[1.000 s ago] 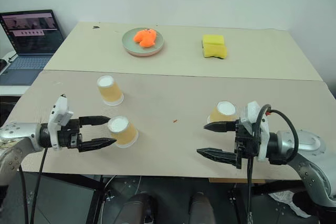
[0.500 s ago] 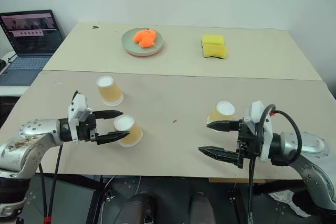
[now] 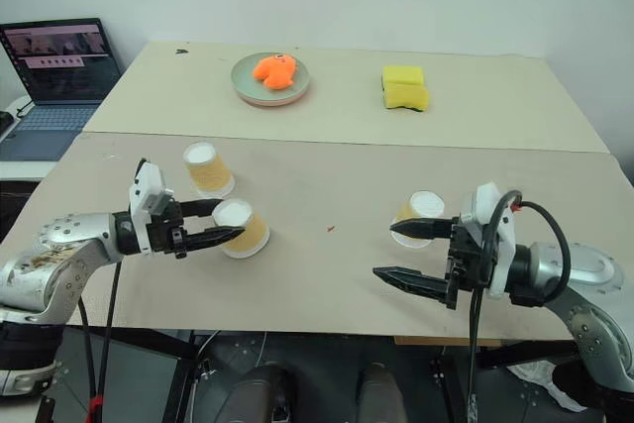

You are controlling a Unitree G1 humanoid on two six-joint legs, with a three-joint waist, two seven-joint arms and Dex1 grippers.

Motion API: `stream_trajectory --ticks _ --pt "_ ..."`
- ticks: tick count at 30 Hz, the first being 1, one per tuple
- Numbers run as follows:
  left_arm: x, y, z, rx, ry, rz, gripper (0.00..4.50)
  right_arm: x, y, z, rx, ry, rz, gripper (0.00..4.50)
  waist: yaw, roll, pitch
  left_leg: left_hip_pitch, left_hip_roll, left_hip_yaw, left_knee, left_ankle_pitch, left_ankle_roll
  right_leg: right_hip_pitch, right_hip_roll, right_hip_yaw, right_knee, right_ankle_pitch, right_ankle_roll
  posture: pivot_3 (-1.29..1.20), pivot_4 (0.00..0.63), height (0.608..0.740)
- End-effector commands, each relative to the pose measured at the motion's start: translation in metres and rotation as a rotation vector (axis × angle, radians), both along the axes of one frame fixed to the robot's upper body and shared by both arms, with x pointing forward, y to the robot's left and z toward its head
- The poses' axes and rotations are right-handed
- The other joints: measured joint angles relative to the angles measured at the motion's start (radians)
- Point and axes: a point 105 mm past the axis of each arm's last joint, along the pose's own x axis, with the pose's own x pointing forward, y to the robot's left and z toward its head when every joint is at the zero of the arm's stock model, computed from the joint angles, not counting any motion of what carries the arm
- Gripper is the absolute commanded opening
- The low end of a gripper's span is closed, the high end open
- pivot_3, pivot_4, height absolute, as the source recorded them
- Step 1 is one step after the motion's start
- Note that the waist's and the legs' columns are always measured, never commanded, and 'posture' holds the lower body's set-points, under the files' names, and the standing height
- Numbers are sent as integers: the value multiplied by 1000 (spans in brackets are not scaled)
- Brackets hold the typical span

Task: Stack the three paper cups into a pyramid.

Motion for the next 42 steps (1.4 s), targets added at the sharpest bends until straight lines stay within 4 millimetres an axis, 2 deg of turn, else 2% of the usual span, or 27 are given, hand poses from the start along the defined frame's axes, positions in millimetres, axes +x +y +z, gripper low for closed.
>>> stream_trajectory --ticks 1,5,9,18,26,28,29,31,33,38,42 --pt "7 -22 9 -10 -56 -84 2846 -7 11 15 38 -41 60 4500 0 0 0 0 0 0 0 0 0 0 0 0 0 0 0 0 150 673" --pt "19 -47 13 -42 -62 -157 2846 -15 21 17 42 -30 108 4500 2 -1 0 0 0 0 1 0 0 1 0 -1 0 0 0 0 150 673" --pt "33 -67 10 -56 -66 -191 2846 -20 22 15 36 -24 99 4500 -2 -1 0 -1 -1 0 1 0 0 1 0 -1 -1 0 0 0 150 673" --pt "55 -92 7 -88 -56 -229 2846 -24 18 15 43 -32 43 4500 -1 -1 0 0 -1 -1 1 0 1 1 0 -1 0 0 0 0 150 673" --pt "60 -110 10 -94 -60 -277 2846 -24 17 15 49 -37 21 4500 -1 -2 0 -1 -1 0 1 -1 1 1 0 -1 -1 0 1 0 150 673" --pt "58 -109 3 -61 -44 -304 3490 -24 17 14 50 -36 17 4500 -1 -2 0 -1 -1 -1 1 -1 2 1 0 -1 -1 0 1 0 150 673" --pt "57 -109 2 -53 -39 -313 3596 -24 17 14 50 -36 16 4500 -1 -2 0 -1 -1 -1 1 -1 2 1 0 -1 -1 0 1 0 150 673" --pt "60 -109 3 -53 -54 -289 4347 -24 17 14 52 -38 14 4500 -2 -2 0 -1 -1 -1 1 -1 2 1 0 -1 -1 0 1 0 150 673" --pt "63 -108 4 -48 -80 -263 4428 -23 16 15 53 -39 15 4500 -1 -2 0 -1 -1 -1 1 -1 2 1 0 -1 -1 0 1 0 150 673" --pt "62 -104 34 -149 -148 -216 4428 -21 16 14 52 -33 20 4500 -1 -2 0 -1 0 -1 1 -1 2 1 0 0 -1 0 1 0 150 673" --pt "48 -86 81 -288 -236 -141 4428 -22 16 14 55 -30 31 4500 -2 -2 0 -1 0 -1 1 -1 1 0 0 0 -1 0 1 0 150 673"
